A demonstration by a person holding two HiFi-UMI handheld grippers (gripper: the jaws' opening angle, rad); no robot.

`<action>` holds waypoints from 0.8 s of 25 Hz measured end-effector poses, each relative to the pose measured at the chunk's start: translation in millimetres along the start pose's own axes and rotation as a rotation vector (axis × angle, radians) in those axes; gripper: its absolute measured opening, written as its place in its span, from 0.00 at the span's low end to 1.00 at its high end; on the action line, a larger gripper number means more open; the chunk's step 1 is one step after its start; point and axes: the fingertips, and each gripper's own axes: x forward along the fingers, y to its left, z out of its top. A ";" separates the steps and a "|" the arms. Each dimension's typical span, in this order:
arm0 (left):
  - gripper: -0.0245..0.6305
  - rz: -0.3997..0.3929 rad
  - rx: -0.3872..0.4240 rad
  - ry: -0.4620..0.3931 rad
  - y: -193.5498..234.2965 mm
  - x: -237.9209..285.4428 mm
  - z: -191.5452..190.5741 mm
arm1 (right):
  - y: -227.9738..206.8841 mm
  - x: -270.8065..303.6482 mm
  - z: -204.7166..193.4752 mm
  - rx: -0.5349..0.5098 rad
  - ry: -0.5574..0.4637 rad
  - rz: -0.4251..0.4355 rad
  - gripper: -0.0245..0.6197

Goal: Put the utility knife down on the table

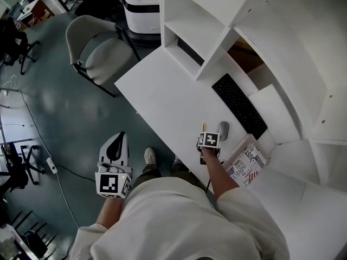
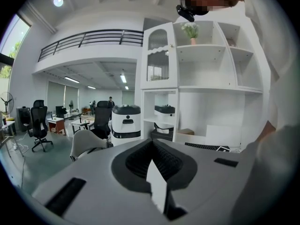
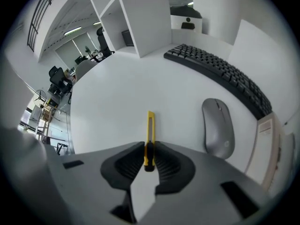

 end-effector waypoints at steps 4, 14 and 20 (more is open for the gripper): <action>0.04 0.002 -0.006 0.003 0.9 2.2 -2.2 | -1.4 2.7 2.0 0.015 0.028 -0.009 0.15; 0.04 -0.001 -0.022 -0.004 4.9 5.0 -5.9 | -2.0 7.0 -0.5 0.082 0.104 -0.004 0.15; 0.04 0.003 -0.030 -0.007 9.6 2.9 -5.0 | 0.8 6.8 -5.5 0.081 0.111 0.009 0.15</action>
